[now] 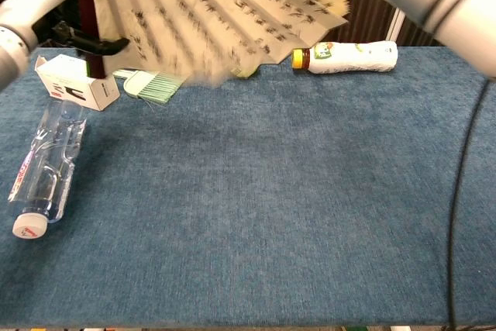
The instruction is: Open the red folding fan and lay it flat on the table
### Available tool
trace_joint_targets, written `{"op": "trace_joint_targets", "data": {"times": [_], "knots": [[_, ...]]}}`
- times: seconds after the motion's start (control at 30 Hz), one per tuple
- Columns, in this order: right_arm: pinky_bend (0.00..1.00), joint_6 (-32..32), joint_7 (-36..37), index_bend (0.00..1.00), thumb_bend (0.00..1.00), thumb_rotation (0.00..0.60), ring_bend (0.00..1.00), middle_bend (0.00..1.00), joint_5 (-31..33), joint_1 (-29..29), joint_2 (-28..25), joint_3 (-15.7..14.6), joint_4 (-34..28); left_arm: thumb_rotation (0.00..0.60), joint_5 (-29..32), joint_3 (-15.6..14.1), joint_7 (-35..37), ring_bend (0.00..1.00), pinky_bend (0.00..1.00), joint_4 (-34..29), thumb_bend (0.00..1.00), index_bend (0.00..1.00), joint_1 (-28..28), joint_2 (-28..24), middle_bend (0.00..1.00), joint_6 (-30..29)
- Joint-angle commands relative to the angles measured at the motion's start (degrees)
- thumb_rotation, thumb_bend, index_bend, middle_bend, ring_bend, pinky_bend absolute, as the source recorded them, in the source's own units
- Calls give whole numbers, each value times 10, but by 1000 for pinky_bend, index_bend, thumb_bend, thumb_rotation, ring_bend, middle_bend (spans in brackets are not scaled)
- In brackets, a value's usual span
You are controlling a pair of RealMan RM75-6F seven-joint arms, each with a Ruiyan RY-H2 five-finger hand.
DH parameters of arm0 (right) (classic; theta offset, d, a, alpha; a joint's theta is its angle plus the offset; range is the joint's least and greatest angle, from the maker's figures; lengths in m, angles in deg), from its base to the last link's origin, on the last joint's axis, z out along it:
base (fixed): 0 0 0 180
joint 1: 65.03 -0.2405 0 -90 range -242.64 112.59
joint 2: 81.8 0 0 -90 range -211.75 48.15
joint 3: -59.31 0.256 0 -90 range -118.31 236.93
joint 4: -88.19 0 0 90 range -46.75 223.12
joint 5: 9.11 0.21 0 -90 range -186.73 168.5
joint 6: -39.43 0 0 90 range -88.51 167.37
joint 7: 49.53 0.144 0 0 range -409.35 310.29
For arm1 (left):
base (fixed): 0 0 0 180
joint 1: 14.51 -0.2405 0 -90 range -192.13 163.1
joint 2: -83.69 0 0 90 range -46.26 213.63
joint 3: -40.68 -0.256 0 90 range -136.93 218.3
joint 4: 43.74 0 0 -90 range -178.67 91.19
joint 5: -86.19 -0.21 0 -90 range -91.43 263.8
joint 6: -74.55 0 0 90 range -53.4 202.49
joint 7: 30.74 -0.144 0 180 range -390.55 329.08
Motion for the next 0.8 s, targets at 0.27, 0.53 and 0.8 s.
{"op": "trace_joint_targets", "data": {"times": [0.27,0.53,0.8], "knots": [[2,116,-91,651,663,600,217,499,-102,90,-45,-83,30,600,-63,-41,-242,672,725,30,309,760,-20,11,755,-107],[0,132,-145,651,663,600,215,497,-133,117,-57,-105,54,600,-77,-47,-309,672,730,46,304,747,-22,38,749,-123],[0,160,-188,651,663,600,215,497,-167,142,-20,-127,148,600,-95,-61,-373,672,733,67,298,732,-19,78,738,-124]]}}
